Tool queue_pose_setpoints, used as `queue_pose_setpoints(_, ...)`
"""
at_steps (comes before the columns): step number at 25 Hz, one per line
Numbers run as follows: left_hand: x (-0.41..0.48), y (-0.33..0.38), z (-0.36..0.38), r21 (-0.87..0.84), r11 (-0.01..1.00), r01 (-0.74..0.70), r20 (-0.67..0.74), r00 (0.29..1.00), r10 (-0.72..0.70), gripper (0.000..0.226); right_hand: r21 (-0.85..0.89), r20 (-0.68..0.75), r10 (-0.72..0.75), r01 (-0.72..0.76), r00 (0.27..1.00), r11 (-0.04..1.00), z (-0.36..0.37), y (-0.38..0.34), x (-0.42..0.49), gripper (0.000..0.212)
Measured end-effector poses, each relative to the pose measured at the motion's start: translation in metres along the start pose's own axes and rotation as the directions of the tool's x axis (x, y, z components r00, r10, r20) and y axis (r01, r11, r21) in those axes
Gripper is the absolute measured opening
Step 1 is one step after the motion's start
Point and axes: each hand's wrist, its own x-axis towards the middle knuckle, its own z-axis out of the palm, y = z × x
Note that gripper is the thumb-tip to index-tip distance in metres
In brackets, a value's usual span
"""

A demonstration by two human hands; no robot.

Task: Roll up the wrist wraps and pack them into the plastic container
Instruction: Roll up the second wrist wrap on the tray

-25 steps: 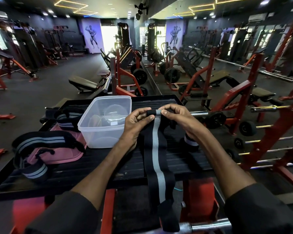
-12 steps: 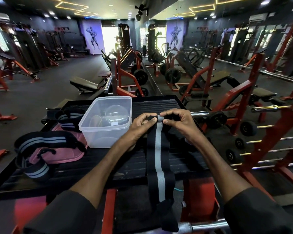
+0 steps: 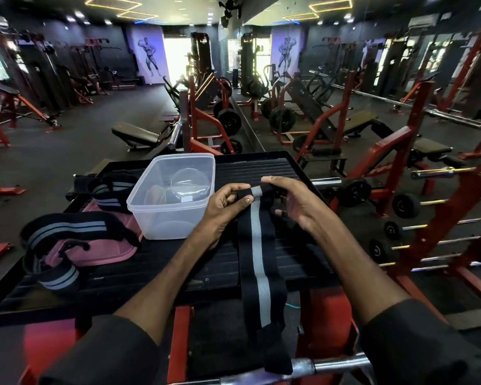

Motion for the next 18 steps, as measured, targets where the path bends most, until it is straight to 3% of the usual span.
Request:
queue_pose_setpoints(2, 0.0, 0.001, -0.002, 0.01, 1.0, -0.003, 0.002, 1.0, 0.003, 0.028, -0.044, 0.077, 0.055, -0.052, 0.995, 0.998, -0.002, 0.009, 0.001, 0.031)
queue_pose_setpoints(5, 0.0, 0.0, -0.005, 0.038, 0.999, -0.03, 0.025, 0.999, 0.029, 0.031, -0.178, 0.12, 0.023, -0.002, 0.992, 0.984, -0.01, 0.016, 0.002, 0.041)
queue_pose_setpoints(8, -0.001, -0.006, -0.004, 0.024, 1.0, -0.019, 0.008, 1.0, 0.019, 0.034, -0.249, 0.131, -0.087, 0.118, 0.988, 0.961, -0.013, 0.021, 0.0, 0.024)
queue_pose_setpoints(12, -0.005, -0.014, 0.001, -0.05, 0.998, 0.024, -0.026, 0.999, -0.025, 0.033, -0.335, 0.065, -0.262, 0.268, 0.963, 0.903, -0.005, 0.03, -0.004, 0.017)
queue_pose_setpoints(18, -0.003, -0.021, 0.019, -0.175, 0.975, 0.135, -0.036, 0.989, -0.144, 0.045, -0.521, -0.04, -0.414, 0.334, 0.909, 0.786, 0.013, 0.055, -0.002, 0.037)
